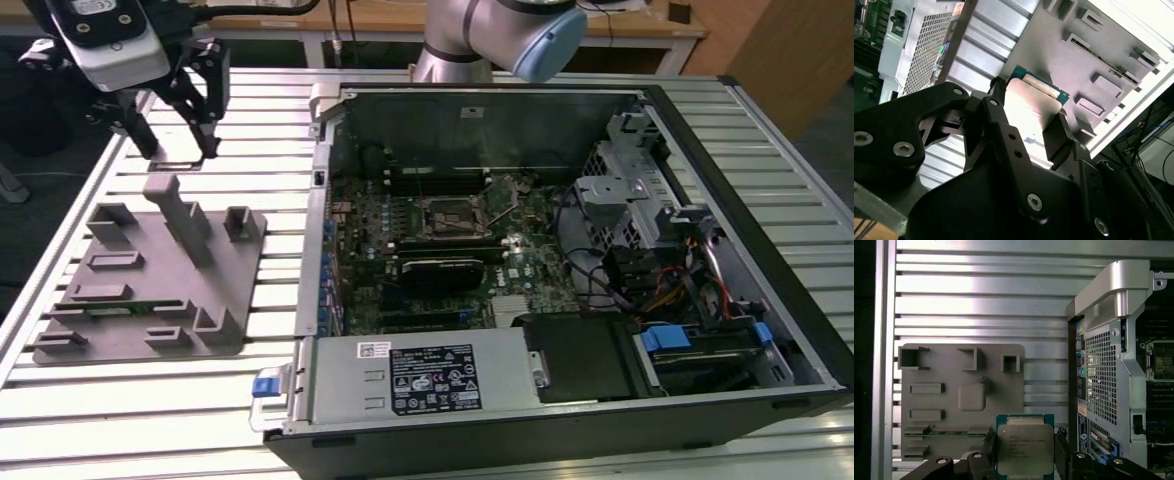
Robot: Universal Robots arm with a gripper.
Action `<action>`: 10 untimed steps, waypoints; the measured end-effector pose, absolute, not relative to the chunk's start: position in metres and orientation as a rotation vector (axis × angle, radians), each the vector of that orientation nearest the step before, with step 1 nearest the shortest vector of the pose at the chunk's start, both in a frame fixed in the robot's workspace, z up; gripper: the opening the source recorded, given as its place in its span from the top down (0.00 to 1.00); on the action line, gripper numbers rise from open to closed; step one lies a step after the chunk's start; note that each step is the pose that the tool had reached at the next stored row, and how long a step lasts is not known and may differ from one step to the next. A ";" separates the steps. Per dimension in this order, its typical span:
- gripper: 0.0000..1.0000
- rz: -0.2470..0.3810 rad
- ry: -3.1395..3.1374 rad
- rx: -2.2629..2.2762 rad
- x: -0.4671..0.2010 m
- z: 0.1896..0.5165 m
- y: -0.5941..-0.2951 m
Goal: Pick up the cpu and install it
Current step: 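Pick up the cpu and move it towards the insertion slot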
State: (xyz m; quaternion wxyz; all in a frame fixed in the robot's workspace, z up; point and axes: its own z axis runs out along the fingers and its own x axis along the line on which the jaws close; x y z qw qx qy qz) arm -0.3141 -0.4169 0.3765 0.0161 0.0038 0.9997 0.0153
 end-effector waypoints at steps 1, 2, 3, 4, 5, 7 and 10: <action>0.45 0.047 3.109 0.012 -0.312 0.376 -0.417; 0.45 0.047 3.109 0.012 -0.310 0.376 -0.417; 0.45 0.048 3.109 0.012 -0.308 0.376 -0.417; 0.45 0.048 3.109 0.012 -0.305 0.376 -0.417; 0.45 0.048 3.109 0.012 -0.303 0.376 -0.417; 0.45 0.047 3.109 0.012 -0.299 0.376 -0.417; 0.45 0.047 3.109 0.012 -0.292 0.376 -0.417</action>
